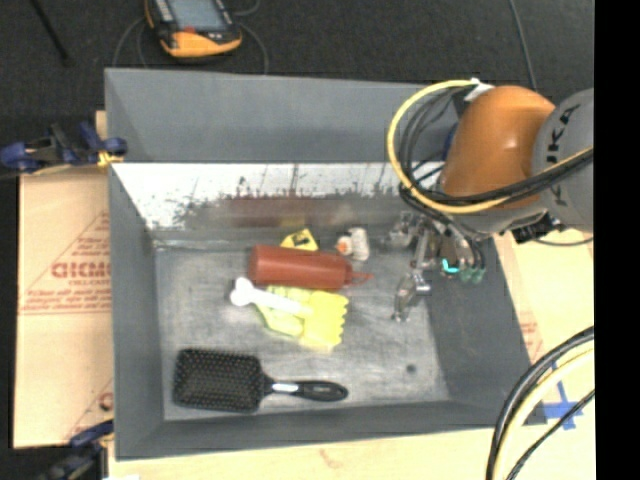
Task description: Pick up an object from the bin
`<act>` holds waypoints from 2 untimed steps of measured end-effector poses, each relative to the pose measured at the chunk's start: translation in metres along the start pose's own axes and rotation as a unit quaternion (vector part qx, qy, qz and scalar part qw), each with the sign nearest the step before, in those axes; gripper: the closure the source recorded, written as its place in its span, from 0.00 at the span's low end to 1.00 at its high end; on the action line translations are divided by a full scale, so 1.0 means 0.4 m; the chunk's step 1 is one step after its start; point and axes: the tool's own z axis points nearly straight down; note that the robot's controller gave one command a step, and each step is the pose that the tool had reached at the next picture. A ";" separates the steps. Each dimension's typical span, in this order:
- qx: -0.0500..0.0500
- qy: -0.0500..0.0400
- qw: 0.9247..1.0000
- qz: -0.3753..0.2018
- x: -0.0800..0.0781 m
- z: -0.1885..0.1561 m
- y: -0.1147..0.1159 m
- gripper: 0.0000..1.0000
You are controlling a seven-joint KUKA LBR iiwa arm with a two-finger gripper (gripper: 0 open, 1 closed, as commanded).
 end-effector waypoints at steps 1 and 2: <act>0.000 0.000 1.000 -0.006 -0.001 -0.001 0.004 0.00; 0.001 -0.001 0.999 -0.050 0.022 0.029 0.103 0.00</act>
Offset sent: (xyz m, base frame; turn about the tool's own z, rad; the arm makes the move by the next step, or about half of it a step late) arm -0.0305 0.1256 -0.0415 0.1309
